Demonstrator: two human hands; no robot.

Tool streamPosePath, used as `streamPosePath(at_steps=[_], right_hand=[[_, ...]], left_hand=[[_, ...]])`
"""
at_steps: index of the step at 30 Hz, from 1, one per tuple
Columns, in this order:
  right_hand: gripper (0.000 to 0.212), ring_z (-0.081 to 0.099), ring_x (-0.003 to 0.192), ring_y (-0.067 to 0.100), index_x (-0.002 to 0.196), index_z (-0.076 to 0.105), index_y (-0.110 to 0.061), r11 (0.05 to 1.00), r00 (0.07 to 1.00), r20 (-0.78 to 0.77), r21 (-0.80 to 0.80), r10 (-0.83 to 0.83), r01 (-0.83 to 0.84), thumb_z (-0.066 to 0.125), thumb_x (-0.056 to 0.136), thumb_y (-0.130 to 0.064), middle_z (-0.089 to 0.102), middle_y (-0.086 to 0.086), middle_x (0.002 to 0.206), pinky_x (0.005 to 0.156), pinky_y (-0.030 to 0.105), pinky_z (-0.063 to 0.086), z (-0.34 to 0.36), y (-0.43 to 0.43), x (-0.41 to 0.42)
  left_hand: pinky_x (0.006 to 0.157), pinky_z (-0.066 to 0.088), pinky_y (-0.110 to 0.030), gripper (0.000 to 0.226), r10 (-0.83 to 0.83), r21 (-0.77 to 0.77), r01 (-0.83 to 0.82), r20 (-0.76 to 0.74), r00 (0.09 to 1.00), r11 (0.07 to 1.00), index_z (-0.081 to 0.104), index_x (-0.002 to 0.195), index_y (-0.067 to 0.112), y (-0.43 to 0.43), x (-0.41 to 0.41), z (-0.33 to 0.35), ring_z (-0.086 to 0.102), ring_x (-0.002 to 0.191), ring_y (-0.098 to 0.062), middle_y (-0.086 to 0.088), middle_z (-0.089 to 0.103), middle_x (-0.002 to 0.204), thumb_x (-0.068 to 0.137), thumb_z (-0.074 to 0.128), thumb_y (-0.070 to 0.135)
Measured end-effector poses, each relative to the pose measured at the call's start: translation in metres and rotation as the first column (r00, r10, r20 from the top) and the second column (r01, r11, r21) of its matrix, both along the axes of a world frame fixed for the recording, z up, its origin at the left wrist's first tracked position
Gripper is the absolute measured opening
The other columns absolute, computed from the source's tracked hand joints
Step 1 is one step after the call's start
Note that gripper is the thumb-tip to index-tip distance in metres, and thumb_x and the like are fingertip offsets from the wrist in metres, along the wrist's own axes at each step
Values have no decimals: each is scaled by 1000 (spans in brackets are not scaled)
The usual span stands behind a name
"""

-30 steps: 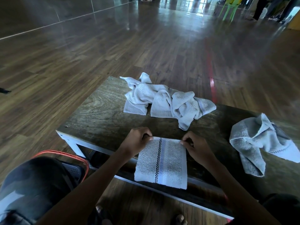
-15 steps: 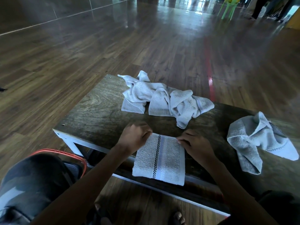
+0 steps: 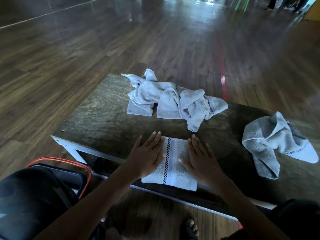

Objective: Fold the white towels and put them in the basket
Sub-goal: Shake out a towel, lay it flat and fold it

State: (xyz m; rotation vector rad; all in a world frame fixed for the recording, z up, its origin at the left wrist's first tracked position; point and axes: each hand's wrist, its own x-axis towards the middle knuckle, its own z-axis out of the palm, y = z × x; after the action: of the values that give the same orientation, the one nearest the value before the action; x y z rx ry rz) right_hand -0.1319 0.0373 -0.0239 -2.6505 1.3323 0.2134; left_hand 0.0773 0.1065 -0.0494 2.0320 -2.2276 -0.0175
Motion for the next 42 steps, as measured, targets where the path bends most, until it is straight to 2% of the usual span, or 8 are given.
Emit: streamPosePath(at_steps=[5,9,17,25,27,30,36,42], right_hand=[[115,0,147,24,150,12,-4,990,997,-74,-142,-23,13,-34,67,-70,3,15,159,116,43,3,2,-25,11],[70,39,135,34,133,48,5,949,999,44,-316,32,-17,20,91,-44,40,25,144,108,48,34,6,-20,24],[107,-8,146,28,149,5,1,997,992,127,-72,-23,32,-12,75,-75,-2,21,157,117,36,-6,-10,-4,34],[88,-4,147,25,150,12,-5,997,980,200,-72,17,-2,8,85,-65,6,17,158,117,35,-4,7,-23,43],[89,-5,146,27,150,10,-5,996,978,210,-89,17,2,11,87,-68,4,18,158,118,39,-2,6,-23,50],[82,-13,146,25,151,0,-9,999,995,94,-41,13,-9,18,92,-64,-8,15,158,119,41,-5,-1,-26,57],[82,-15,145,22,151,-2,-15,999,996,81,-40,38,-35,13,90,-67,-11,12,158,118,41,-7,-7,-32,62],[82,-13,146,19,152,-1,-15,998,995,90,-52,46,-41,13,90,-68,-9,10,159,118,39,-7,-9,-31,60]], left_hand=[[117,9,-54,72,42,162,-44,20,999,986,4,152,15,-31,-2,15,-8,146,-18,-4,-4,160,89,-8,50],[117,1,-52,59,83,250,-85,20,996,965,-1,152,13,-44,-2,28,-10,146,-19,-5,-10,160,102,14,42],[116,3,-53,62,93,233,-88,-10,996,968,-2,152,14,-23,1,19,-7,147,-22,-5,-10,160,100,10,45],[97,43,-50,56,198,-149,-224,-167,966,963,55,127,7,-2,-3,24,58,111,-30,-17,56,128,91,22,36],[82,47,-40,45,304,-113,-369,-375,876,923,55,122,13,15,-7,22,56,98,-24,-11,54,114,93,29,36],[62,46,-31,27,414,169,-489,-792,449,856,61,91,12,35,-16,27,56,74,-14,-14,58,92,92,46,34],[47,37,-26,16,478,497,-188,-867,-139,847,58,106,12,59,-27,17,42,47,-11,6,46,55,92,58,20],[39,34,-20,24,553,548,77,-829,-79,833,57,110,18,55,-24,18,47,43,-13,1,53,63,88,66,25]])
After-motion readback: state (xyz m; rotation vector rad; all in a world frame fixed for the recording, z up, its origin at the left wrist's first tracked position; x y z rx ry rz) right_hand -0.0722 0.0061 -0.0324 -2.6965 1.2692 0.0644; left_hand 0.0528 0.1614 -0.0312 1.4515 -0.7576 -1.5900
